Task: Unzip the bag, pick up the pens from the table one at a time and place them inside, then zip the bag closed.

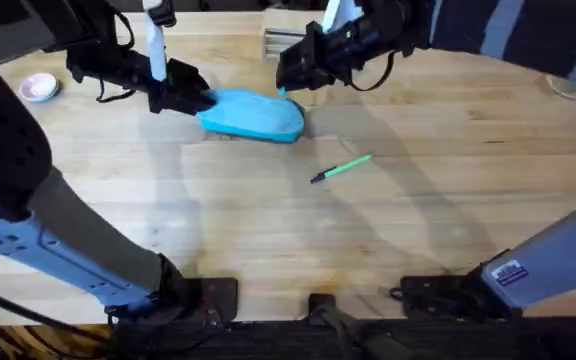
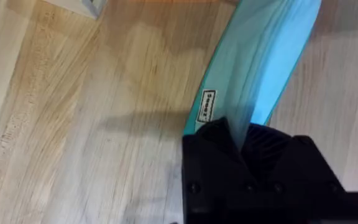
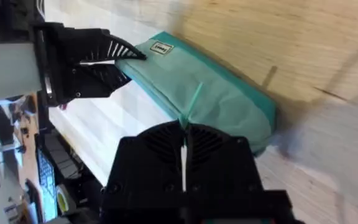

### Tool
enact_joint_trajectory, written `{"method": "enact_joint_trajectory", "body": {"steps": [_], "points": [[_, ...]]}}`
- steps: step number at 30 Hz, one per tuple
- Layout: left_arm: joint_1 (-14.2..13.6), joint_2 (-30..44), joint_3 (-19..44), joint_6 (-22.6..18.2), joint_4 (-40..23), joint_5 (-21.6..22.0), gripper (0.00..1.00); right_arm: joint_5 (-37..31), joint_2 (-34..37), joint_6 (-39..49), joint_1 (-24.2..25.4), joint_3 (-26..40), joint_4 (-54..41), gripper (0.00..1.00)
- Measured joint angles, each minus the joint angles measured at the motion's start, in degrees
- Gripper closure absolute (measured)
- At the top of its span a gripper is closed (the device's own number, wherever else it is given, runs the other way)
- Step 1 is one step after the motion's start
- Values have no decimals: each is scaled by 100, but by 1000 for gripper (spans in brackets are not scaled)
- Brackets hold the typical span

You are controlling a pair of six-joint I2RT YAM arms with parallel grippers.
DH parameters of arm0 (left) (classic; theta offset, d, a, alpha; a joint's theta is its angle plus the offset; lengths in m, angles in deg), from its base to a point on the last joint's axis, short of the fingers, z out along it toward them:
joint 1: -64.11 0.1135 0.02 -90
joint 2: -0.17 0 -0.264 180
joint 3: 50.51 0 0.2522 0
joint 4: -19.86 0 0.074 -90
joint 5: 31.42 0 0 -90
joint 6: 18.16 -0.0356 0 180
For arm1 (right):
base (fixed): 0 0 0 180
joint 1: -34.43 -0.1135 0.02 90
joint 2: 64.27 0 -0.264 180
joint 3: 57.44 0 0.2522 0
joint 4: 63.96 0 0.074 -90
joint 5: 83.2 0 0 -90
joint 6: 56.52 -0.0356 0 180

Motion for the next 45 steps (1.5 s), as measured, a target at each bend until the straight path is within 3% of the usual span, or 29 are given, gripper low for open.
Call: {"method": "enact_joint_trajectory", "body": {"steps": [26,45], "points": [[0,0,2,2,6,2,959,-1369,144,-1527,-935,72,1035,969],[10,1,2,2,-13,-1,959,-1573,1545,-1686,-1697,1743,1095,969]]}}
